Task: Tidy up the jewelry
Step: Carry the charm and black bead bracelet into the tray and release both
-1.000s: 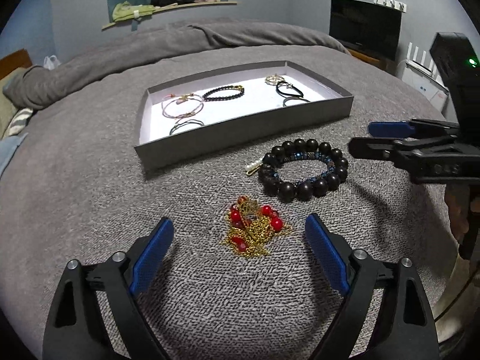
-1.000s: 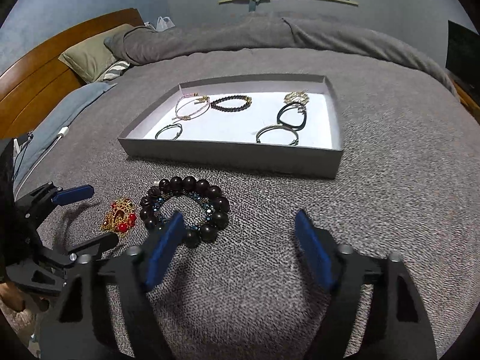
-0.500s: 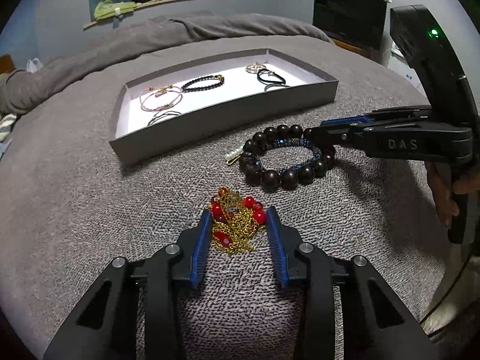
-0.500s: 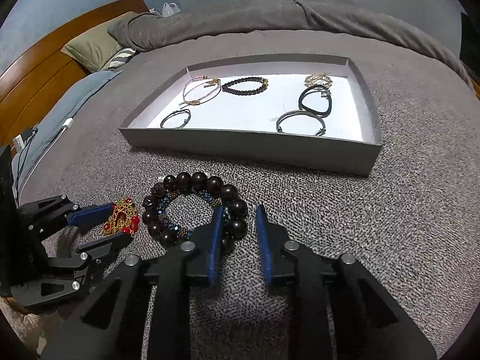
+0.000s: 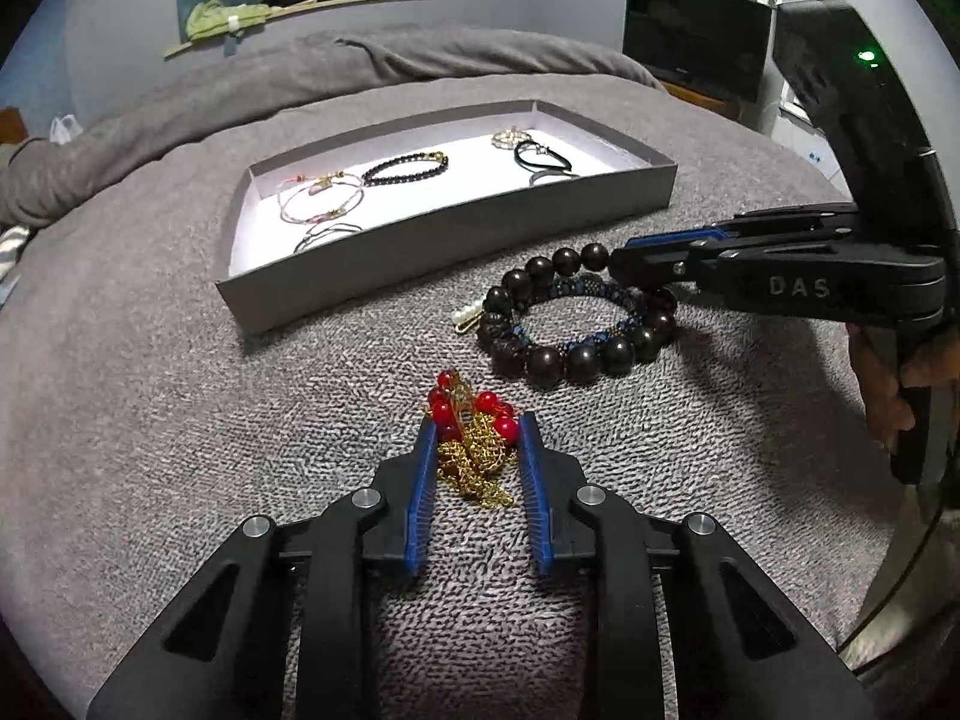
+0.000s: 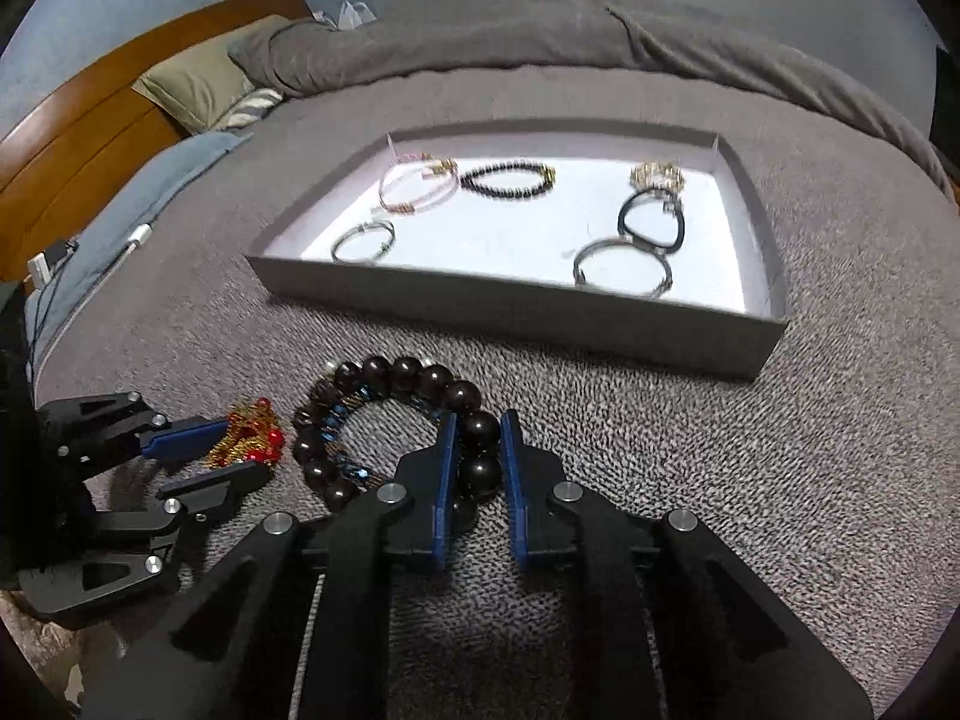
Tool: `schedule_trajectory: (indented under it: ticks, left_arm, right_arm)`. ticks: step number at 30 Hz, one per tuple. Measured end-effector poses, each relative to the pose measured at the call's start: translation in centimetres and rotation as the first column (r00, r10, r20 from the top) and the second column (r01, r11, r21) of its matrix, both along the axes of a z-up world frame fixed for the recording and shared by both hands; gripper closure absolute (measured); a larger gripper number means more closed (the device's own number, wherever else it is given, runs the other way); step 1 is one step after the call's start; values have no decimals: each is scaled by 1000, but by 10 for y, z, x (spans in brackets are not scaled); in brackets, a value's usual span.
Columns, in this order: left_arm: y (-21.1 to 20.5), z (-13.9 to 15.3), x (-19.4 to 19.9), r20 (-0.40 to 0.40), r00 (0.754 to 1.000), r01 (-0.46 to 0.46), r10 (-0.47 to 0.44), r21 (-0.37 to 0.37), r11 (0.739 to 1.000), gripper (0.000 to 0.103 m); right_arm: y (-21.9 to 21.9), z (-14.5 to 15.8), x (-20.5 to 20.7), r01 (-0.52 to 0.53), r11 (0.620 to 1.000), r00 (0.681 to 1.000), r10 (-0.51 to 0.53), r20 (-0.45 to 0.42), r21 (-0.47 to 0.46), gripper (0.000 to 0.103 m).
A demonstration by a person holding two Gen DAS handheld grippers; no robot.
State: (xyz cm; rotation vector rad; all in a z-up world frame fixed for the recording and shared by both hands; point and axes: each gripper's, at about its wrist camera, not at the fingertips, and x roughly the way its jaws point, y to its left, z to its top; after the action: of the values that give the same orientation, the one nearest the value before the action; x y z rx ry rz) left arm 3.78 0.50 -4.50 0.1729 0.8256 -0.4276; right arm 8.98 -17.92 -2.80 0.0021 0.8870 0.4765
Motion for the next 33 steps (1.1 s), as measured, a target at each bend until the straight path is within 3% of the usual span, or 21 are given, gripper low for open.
schedule_trajectory:
  ticks: [11, 17, 24, 33]
  left_arm:
    - [10, 28, -7, 56, 998, -5, 5, -14, 1000, 77]
    - [22, 41, -7, 78, 997, -25, 27, -28, 999, 77]
    - [41, 52, 0, 96, 992, -72, 75, -35, 997, 77]
    - [64, 60, 25, 89, 986, -134, 139, -62, 989, 77]
  right_arm:
    - [0, 62, -24, -62, 993, 992, 50, 117, 103, 88]
    - [-7, 91, -32, -53, 994, 982, 34, 186, 98, 89]
    - [-7, 104, -7, -16, 998, 975, 3, 223, 57, 89]
    - [2, 97, 42, 27, 998, 974, -40, 223, 63, 89]
